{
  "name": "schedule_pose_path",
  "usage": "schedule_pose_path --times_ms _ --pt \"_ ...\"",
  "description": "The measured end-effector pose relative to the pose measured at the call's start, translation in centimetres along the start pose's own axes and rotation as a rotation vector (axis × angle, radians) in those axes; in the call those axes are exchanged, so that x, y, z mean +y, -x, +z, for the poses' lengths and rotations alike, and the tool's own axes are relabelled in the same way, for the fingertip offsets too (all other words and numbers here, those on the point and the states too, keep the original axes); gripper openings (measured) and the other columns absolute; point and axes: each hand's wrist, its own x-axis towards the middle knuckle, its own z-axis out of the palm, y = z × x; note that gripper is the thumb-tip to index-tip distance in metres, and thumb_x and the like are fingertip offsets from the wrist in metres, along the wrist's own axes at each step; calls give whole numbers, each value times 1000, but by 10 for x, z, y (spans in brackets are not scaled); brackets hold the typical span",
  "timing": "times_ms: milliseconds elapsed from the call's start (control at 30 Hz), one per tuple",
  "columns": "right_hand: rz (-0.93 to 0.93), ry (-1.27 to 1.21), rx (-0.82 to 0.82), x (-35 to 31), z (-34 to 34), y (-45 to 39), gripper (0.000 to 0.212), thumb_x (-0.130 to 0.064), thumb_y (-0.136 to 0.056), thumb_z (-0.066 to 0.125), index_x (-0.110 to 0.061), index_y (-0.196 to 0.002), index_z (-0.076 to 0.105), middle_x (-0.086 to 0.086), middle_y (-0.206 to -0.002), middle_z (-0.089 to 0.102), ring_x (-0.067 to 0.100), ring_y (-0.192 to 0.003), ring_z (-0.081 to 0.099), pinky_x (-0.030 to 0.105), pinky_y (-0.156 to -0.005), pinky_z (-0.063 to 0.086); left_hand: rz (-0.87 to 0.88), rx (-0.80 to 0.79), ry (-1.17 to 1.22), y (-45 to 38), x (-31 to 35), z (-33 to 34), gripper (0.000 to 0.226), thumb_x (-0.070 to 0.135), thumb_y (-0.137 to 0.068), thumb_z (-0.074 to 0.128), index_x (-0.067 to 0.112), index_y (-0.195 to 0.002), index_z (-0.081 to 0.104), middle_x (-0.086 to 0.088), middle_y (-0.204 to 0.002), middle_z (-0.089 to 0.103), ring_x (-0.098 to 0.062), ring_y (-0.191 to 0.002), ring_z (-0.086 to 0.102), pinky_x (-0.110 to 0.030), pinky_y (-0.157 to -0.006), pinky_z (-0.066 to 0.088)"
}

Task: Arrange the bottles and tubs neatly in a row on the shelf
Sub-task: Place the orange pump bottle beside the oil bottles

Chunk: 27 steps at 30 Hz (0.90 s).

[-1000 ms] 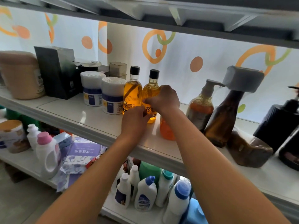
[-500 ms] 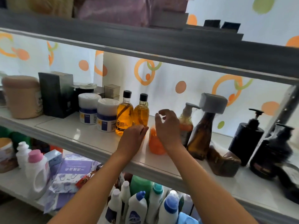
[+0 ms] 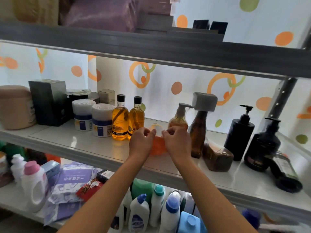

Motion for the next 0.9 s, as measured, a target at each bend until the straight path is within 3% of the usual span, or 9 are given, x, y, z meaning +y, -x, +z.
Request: schedule_pose_path --times_ms 133,233,300,400,467,600,767,900 --pt "135 -70 -113 12 5 -3 36 -45 -87 65 -10 -88 75 0 -74 68 13 -67 61 22 -55 38 -178 -136 -16 0 1 -1 63 56 -84 61 4 -119 57 -11 -112 64 -27 -102 61 -32 -78 47" --pt "191 -54 -177 18 10 -5 50 -52 -86 63 -3 -87 74 5 -73 70 18 -64 63 25 -56 45 -272 -208 -91 -4 -2 -5 74 68 -78 58 0 -108 63 -15 -105 68 -30 -94 64 -35 -75 50" --pt "261 -57 -230 19 11 -9 57 -56 -85 61 1 -88 69 9 -73 68 23 -63 65 27 -54 49 -341 -258 -93 -12 4 -9 76 65 -76 64 -3 -109 61 -19 -103 66 -33 -92 64 -36 -71 54" --pt "473 -138 -418 15 6 -8 61 -60 -87 56 -1 -101 57 16 -86 67 29 -62 68 27 -43 52 -461 -326 45 -17 13 -15 79 53 -74 75 -4 -120 48 -21 -112 60 -39 -98 63 -49 -74 59" --pt "487 -176 -488 14 7 -4 65 -61 -88 54 1 -105 57 22 -91 69 32 -64 70 32 -50 59 -441 -318 34 -14 9 -15 76 55 -73 75 -5 -115 52 -21 -106 62 -38 -94 65 -50 -75 59" --pt "450 -241 -449 17 12 0 62 -63 -83 59 -1 -91 59 19 -85 71 35 -73 72 46 -75 61 -373 -279 67 -4 3 -19 63 55 -73 74 -4 -94 63 -23 -96 68 -34 -84 68 -49 -79 58" --pt "570 -424 -472 18 4 14 67 -57 -77 70 -1 -112 58 9 -90 70 24 -72 74 36 -72 62 -268 -344 112 17 13 -31 51 46 -82 70 -1 -101 61 -13 -92 67 -23 -80 65 -37 -71 59" --pt "537 -584 -471 14 -5 29 64 -48 -77 74 -4 -119 54 8 -103 67 21 -81 72 29 -70 61 -150 -391 106 27 16 -43 50 48 -82 68 6 -108 63 -5 -93 68 -18 -86 66 -37 -80 58"
